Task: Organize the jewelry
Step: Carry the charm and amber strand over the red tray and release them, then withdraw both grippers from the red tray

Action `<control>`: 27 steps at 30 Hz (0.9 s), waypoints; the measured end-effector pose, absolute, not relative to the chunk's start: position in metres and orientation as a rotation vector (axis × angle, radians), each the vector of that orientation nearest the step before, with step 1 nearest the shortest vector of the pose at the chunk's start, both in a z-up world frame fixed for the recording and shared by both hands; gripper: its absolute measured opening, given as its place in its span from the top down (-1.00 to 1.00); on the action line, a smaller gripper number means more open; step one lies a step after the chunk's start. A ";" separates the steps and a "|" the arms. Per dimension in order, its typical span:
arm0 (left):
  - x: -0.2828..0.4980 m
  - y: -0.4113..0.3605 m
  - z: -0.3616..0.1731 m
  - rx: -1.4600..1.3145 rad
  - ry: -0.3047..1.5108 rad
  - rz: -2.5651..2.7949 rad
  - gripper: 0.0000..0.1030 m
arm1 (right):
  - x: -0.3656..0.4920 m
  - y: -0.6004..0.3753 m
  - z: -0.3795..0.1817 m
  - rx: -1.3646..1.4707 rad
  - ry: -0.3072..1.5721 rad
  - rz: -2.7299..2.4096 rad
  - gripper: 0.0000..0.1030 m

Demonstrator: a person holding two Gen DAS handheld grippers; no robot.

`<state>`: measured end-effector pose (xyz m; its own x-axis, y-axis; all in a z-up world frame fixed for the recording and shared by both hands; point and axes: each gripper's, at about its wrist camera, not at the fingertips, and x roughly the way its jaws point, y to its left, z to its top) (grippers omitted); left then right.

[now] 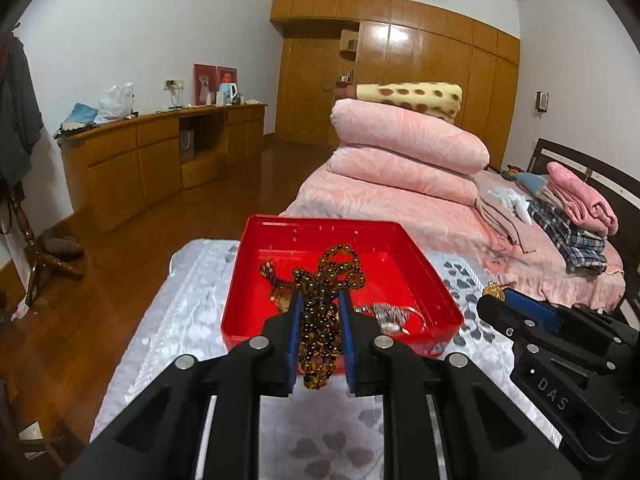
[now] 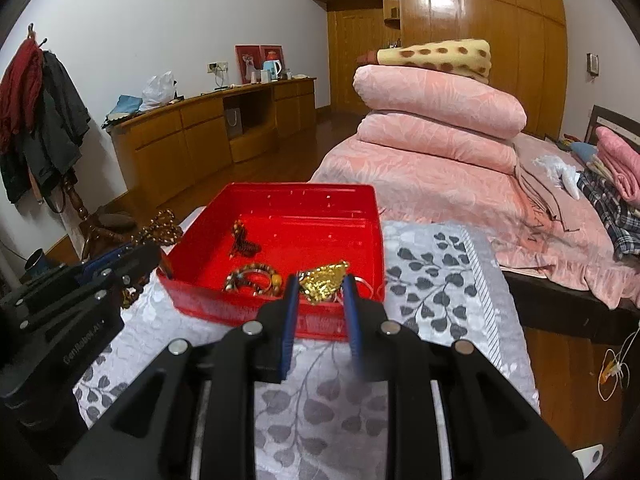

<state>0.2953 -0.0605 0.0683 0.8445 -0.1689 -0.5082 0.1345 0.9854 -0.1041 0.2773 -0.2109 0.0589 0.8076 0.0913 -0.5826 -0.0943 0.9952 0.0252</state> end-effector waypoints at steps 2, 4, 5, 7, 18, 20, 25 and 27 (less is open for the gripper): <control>0.302 -0.060 0.071 -0.068 0.535 -0.162 0.65 | 0.285 -0.212 0.061 -0.003 0.621 0.094 0.59; 0.311 -0.061 0.073 -0.068 0.526 -0.161 0.65 | 0.292 -0.214 0.063 -0.002 0.619 0.091 0.59; 0.316 -0.060 0.074 -0.075 0.521 -0.166 0.65 | 0.297 -0.214 0.064 0.000 0.617 0.093 0.59; 0.324 -0.060 0.076 -0.084 0.515 -0.169 0.65 | 0.307 -0.214 0.064 0.004 0.622 0.097 0.59; 0.384 -0.068 0.060 -0.071 0.562 -0.213 0.62 | 0.368 -0.208 0.041 0.009 0.699 0.105 0.57; 0.389 -0.069 0.054 -0.067 0.573 -0.203 0.42 | 0.374 -0.206 0.036 0.002 0.704 0.096 0.53; 0.391 -0.064 0.046 -0.074 0.565 -0.188 0.16 | 0.378 -0.214 0.026 0.011 0.704 0.063 0.12; 0.390 -0.061 0.047 -0.079 0.562 -0.187 0.12 | 0.379 -0.216 0.025 0.016 0.704 0.060 0.10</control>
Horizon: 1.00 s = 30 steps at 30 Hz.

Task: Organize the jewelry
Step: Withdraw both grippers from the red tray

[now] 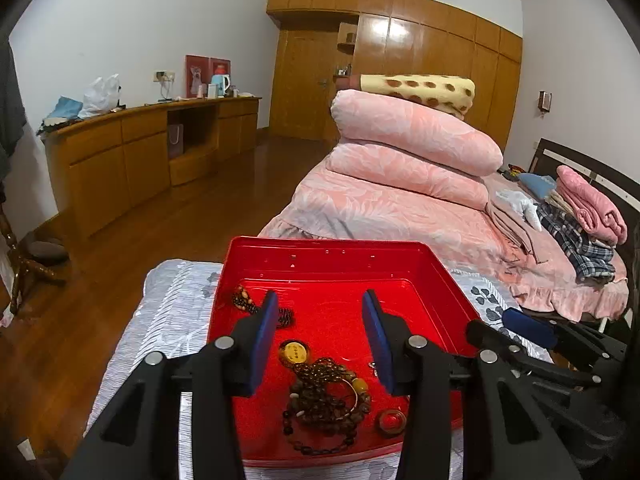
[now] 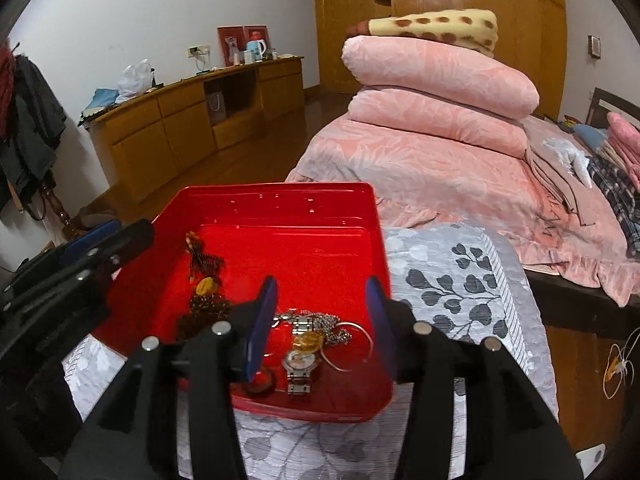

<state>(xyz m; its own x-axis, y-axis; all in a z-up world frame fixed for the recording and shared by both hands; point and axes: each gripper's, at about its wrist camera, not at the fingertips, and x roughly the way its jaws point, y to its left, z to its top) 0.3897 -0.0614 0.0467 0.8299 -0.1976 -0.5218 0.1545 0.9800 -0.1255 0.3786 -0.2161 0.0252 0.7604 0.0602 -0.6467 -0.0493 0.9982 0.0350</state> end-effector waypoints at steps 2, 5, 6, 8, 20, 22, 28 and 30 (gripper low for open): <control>0.389 -0.059 0.049 -0.079 0.554 -0.182 -0.02 | 0.377 -0.220 0.026 0.025 0.695 0.052 -0.02; 0.384 -0.056 0.053 -0.075 0.537 -0.173 -0.27 | 0.373 -0.225 0.030 0.025 0.670 0.035 -0.27; 0.382 -0.056 0.055 -0.070 0.530 -0.172 -0.39 | 0.371 -0.226 0.032 0.026 0.664 0.030 -0.35; 0.378 -0.054 0.057 -0.061 0.523 -0.168 -0.54 | 0.369 -0.228 0.034 0.026 0.656 0.025 -0.52; 0.339 -0.037 0.052 0.015 0.495 -0.097 -0.81 | 0.328 -0.233 0.029 0.032 0.648 0.030 -0.85; 0.326 -0.034 0.051 0.006 0.494 -0.119 -0.81 | 0.318 -0.233 0.029 0.033 0.640 0.039 -0.86; 0.291 -0.028 0.054 0.000 0.454 -0.134 -0.81 | 0.281 -0.227 0.039 0.031 0.582 0.050 -0.90; 0.280 -0.025 0.058 -0.009 0.440 -0.134 -0.81 | 0.270 -0.227 0.042 0.035 0.565 0.058 -0.90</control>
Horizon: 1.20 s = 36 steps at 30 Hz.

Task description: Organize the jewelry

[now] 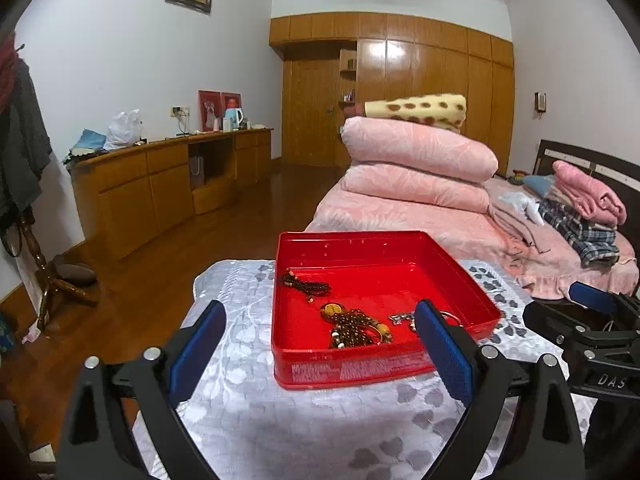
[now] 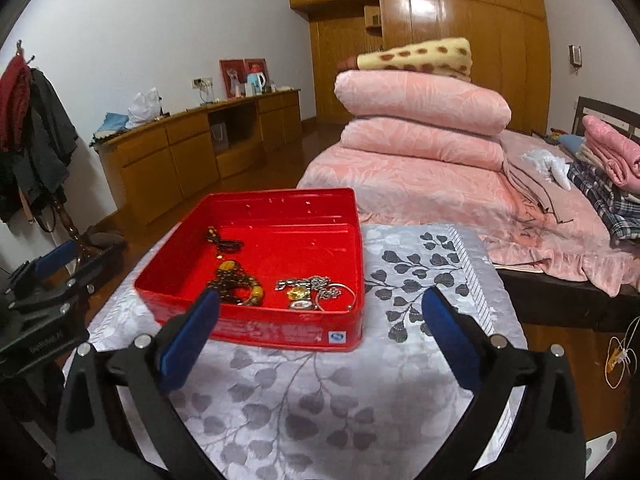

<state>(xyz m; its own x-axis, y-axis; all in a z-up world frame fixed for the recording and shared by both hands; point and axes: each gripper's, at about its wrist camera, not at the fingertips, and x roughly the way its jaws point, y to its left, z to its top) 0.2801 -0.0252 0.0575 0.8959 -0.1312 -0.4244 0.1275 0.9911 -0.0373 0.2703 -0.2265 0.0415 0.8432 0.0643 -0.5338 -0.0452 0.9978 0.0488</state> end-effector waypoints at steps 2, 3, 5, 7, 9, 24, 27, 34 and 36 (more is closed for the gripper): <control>0.271 -0.024 0.061 -0.013 0.426 -0.136 -0.81 | 0.258 -0.227 0.046 0.047 0.546 0.067 -0.90; 0.265 -0.023 0.063 -0.014 0.419 -0.138 -0.81 | 0.251 -0.227 0.048 0.055 0.534 0.073 -0.90; 0.256 -0.022 0.066 -0.012 0.406 -0.139 -0.81 | 0.243 -0.229 0.052 0.065 0.521 0.078 -0.90; 0.247 -0.021 0.070 -0.010 0.391 -0.141 -0.81 | 0.233 -0.229 0.056 0.069 0.507 0.083 -0.90; 0.236 -0.020 0.075 -0.014 0.371 -0.145 -0.81 | 0.225 -0.229 0.061 0.073 0.492 0.087 -0.90; 0.183 -0.020 0.096 0.011 0.227 -0.150 -0.81 | 0.167 -0.220 0.089 0.010 0.338 0.085 -0.90; 0.177 -0.021 0.098 0.016 0.198 -0.158 -0.81 | 0.158 -0.220 0.092 0.011 0.302 0.083 -0.90; 0.171 -0.022 0.098 0.014 0.182 -0.166 -0.81 | 0.149 -0.222 0.097 0.012 0.265 0.066 -0.90; 0.170 -0.023 0.099 0.014 0.177 -0.169 -0.81 | 0.148 -0.221 0.096 0.008 0.262 0.062 -0.90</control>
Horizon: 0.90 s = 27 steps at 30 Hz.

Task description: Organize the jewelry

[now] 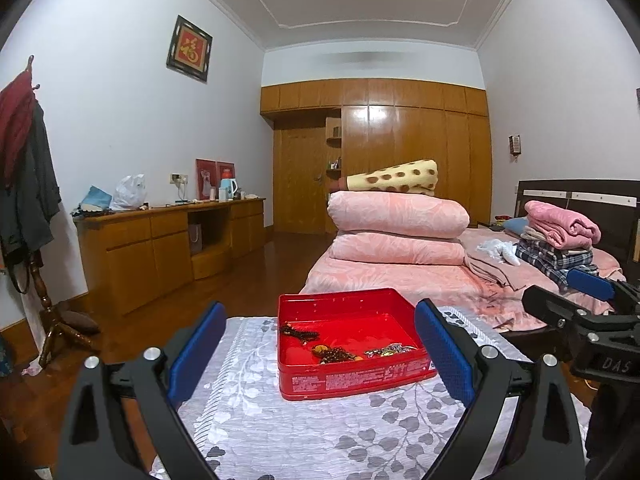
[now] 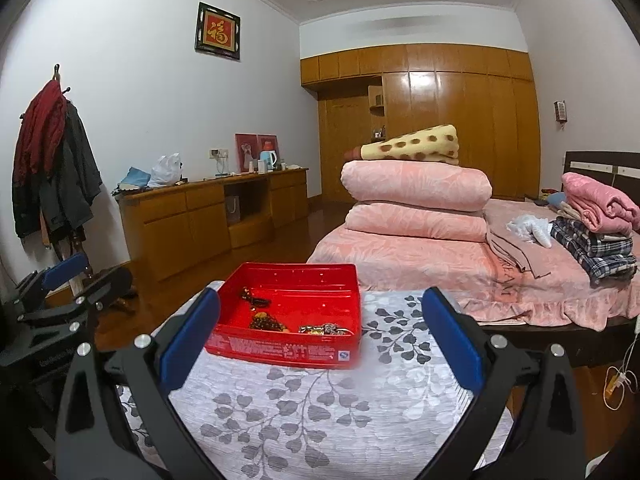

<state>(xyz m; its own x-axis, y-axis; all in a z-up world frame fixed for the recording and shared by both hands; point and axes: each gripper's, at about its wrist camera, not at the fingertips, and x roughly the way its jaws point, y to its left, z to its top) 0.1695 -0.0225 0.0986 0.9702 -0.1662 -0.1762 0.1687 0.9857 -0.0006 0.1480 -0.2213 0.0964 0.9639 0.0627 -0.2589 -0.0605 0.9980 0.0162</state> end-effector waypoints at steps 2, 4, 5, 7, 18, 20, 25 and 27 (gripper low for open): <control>0.168 -0.022 0.099 0.010 0.170 -0.169 -0.81 | 0.147 -0.219 0.096 0.006 0.259 0.062 -0.90; 0.167 -0.022 0.099 0.007 0.165 -0.170 -0.81 | 0.146 -0.219 0.095 0.004 0.256 0.061 -0.90; 0.166 -0.021 0.099 0.007 0.164 -0.170 -0.81 | 0.146 -0.218 0.095 0.004 0.255 0.059 -0.90; 0.166 -0.021 0.099 0.009 0.159 -0.170 -0.81 | 0.145 -0.218 0.095 0.005 0.252 0.059 -0.90; 0.165 -0.021 0.100 0.005 0.153 -0.170 -0.81 | 0.142 -0.217 0.095 -0.003 0.231 0.055 -0.90; 0.164 -0.022 0.101 0.004 0.149 -0.171 -0.81 | 0.141 -0.217 0.095 -0.003 0.228 0.055 -0.90; 0.161 -0.021 0.102 0.003 0.143 -0.172 -0.81 | 0.141 -0.217 0.096 -0.005 0.228 0.055 -0.90; 0.161 -0.022 0.102 0.001 0.142 -0.173 -0.81 | 0.141 -0.217 0.096 -0.007 0.227 0.055 -0.90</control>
